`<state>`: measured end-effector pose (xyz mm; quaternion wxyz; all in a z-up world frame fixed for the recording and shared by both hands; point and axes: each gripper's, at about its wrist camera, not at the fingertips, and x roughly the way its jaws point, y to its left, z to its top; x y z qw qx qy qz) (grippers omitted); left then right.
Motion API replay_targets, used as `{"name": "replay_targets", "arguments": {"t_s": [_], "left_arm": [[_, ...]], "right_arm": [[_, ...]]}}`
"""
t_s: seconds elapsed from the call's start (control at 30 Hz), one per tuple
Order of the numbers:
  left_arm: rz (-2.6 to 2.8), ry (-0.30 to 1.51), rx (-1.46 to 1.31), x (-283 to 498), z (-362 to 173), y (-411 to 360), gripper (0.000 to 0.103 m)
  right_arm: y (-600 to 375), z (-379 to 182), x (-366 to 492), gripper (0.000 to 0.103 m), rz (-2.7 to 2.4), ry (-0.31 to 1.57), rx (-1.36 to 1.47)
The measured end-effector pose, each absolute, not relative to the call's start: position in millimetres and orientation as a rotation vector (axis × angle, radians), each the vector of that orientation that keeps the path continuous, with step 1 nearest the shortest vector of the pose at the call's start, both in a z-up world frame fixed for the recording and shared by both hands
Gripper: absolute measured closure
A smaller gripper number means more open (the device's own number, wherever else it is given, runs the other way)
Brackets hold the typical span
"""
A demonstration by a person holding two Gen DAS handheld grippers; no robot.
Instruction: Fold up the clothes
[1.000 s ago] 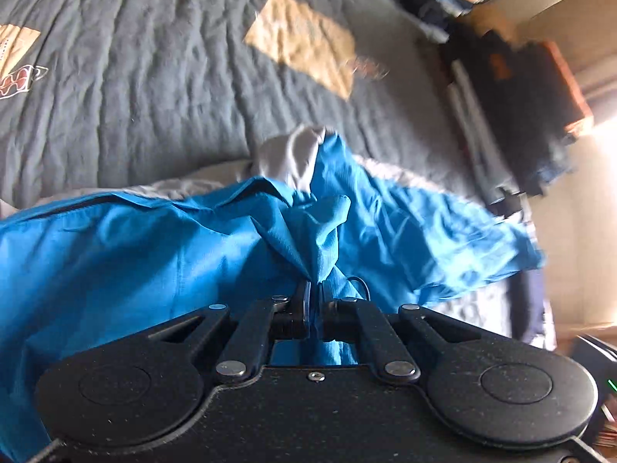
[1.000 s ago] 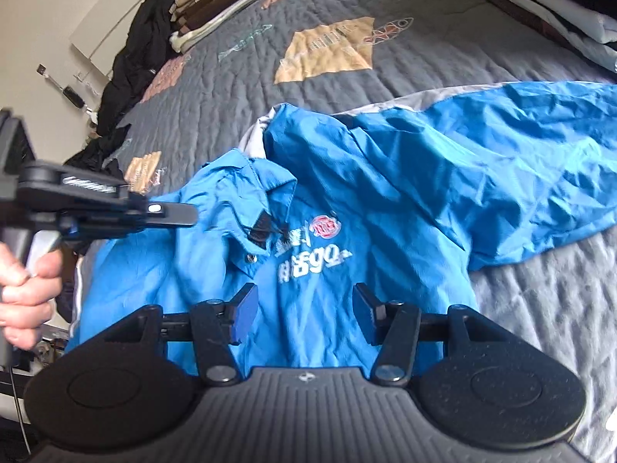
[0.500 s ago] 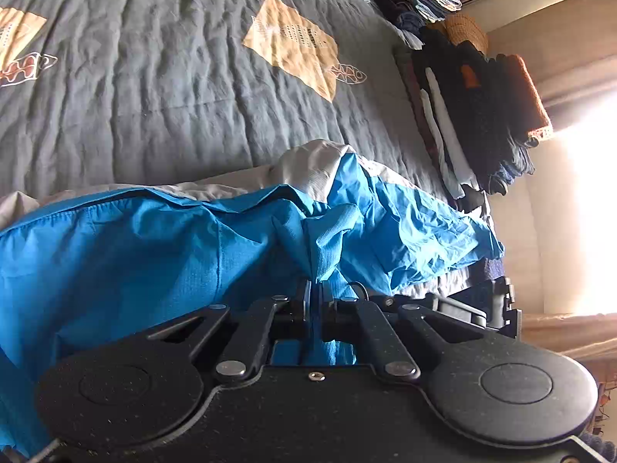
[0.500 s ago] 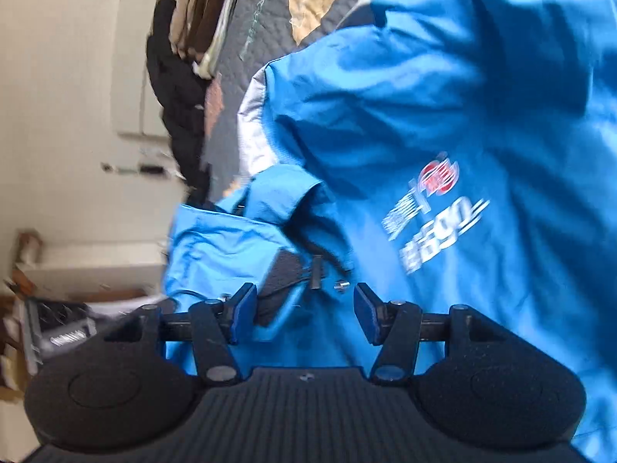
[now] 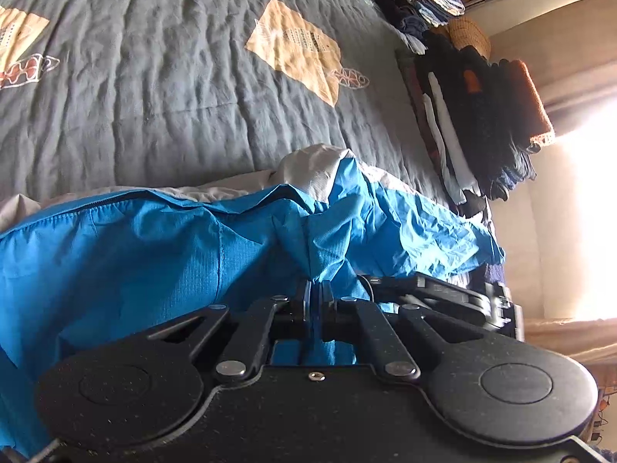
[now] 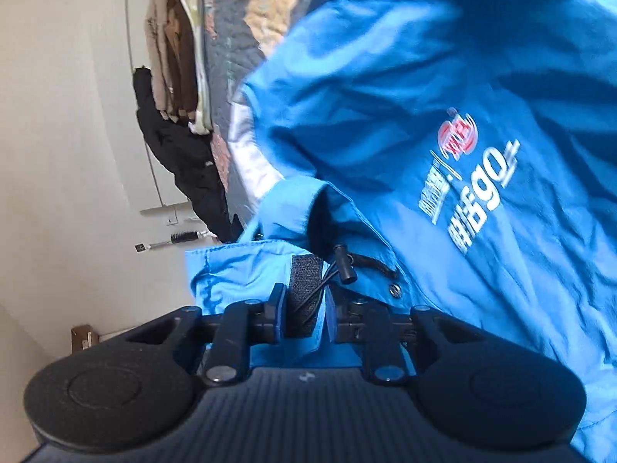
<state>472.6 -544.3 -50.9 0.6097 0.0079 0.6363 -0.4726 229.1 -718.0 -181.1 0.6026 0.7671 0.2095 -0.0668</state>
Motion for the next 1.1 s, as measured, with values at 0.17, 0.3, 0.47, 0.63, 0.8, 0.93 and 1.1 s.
{"name": "replay_targets", "arguments": {"t_s": [0.17,0.3,0.47,0.63,0.8,0.93,1.1], "left_arm": [[-1.061,1.404,0.135,465.5,-42.6,-551.1,0.095],[-1.063,1.282,0.272,446.9,-27.4,-554.5,0.051],[-1.156,1.232,0.344,414.0,-41.2,-577.6,0.047],[-1.026,1.349,0.438,392.4,-119.6,-618.7,0.053],[-0.909,1.427,0.526,386.4,-194.6,-623.5,0.054],[-0.977,1.387,0.439,388.3,-164.1,-601.8,0.054],[-1.074,1.239,0.243,396.6,-61.4,-532.4,0.052]], "right_arm": [[-741.1,-143.3,209.5,0.1,-0.248,0.419,1.679],[-765.1,-105.8,190.5,0.1,-0.334,0.47,1.49],[-774.9,-84.3,196.8,0.1,-0.409,0.656,1.148],[-774.4,-90.3,215.8,0.1,-0.452,0.841,0.817],[-774.5,-133.0,232.4,0.1,-0.471,0.934,0.695],[-771.3,-146.7,241.0,0.099,-0.474,1.006,0.628],[-778.8,-97.7,220.9,0.098,-0.489,0.888,0.649]]}}
